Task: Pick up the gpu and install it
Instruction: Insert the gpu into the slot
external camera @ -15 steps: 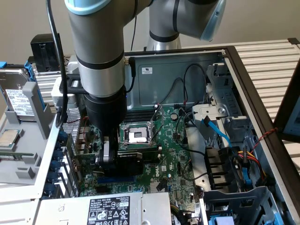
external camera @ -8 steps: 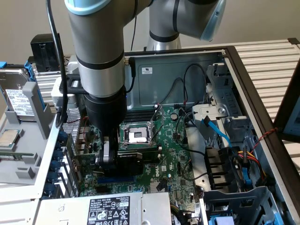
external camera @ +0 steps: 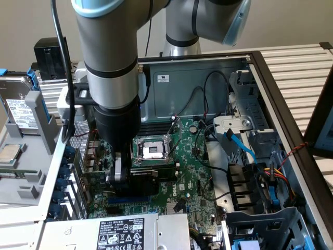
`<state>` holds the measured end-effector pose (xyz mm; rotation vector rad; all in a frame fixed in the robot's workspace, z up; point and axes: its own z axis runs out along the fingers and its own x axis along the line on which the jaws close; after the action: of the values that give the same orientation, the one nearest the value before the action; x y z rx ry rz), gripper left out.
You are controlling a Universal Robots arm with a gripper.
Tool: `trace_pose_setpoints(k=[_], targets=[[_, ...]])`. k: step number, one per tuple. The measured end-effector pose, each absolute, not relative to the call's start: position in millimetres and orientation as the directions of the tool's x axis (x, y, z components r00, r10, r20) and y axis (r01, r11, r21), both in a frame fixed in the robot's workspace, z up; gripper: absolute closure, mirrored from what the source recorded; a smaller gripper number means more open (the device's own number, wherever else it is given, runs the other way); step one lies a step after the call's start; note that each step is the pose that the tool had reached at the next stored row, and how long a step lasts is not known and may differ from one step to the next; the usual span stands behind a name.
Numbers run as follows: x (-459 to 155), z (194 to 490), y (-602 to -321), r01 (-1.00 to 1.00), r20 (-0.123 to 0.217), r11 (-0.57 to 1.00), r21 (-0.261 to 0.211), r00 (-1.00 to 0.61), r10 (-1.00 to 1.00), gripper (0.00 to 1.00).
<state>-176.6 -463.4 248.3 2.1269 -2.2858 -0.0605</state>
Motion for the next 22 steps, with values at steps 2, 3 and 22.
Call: trace_pose_setpoints(k=[2,3,22], targets=[[-176.5,247.9,-463.3,-0.997,-0.013,0.071,0.041,-0.072,-0.997,0.72],[-176.5,247.7,-462.8,-0.997,-0.013,0.072,0.041,-0.072,-0.997,0.72],[-177.3,246.0,-462.6,-0.997,-0.006,0.072,0.041,-0.072,-0.997,0.72]])
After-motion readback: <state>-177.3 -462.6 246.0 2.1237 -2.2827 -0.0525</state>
